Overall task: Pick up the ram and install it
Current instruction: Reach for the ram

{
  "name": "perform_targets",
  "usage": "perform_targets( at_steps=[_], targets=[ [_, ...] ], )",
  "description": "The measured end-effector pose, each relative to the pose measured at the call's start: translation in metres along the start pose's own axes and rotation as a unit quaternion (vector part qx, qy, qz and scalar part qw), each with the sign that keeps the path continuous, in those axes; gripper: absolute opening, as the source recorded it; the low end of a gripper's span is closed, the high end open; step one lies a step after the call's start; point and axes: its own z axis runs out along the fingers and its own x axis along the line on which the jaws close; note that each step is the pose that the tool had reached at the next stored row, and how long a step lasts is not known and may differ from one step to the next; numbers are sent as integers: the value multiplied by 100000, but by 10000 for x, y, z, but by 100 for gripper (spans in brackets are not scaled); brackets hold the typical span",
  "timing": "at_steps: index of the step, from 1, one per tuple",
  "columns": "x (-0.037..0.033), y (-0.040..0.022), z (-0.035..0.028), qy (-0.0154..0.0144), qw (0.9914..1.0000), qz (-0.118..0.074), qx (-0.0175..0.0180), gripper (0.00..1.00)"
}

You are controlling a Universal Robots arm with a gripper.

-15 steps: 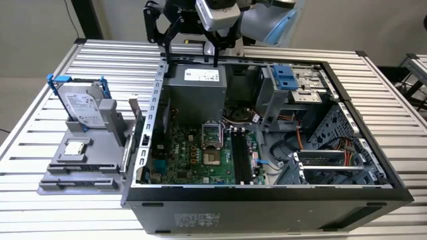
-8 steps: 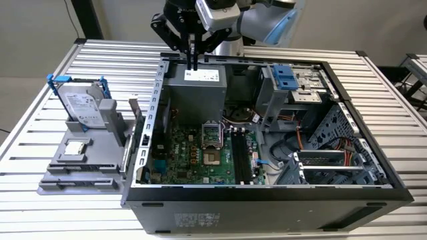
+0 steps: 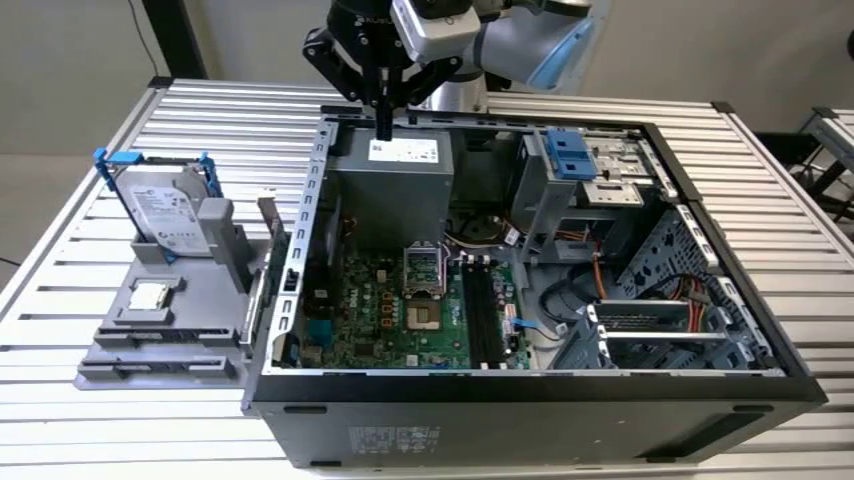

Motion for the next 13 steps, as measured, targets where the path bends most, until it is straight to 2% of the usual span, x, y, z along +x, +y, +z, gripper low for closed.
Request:
perform_targets(
  at_steps=[4,13],
  targets=[
    [5,-1,0,4,100000,-3,-7,0],
    [188,-14,-3,1,100000,-2,-8,0]
  ],
)
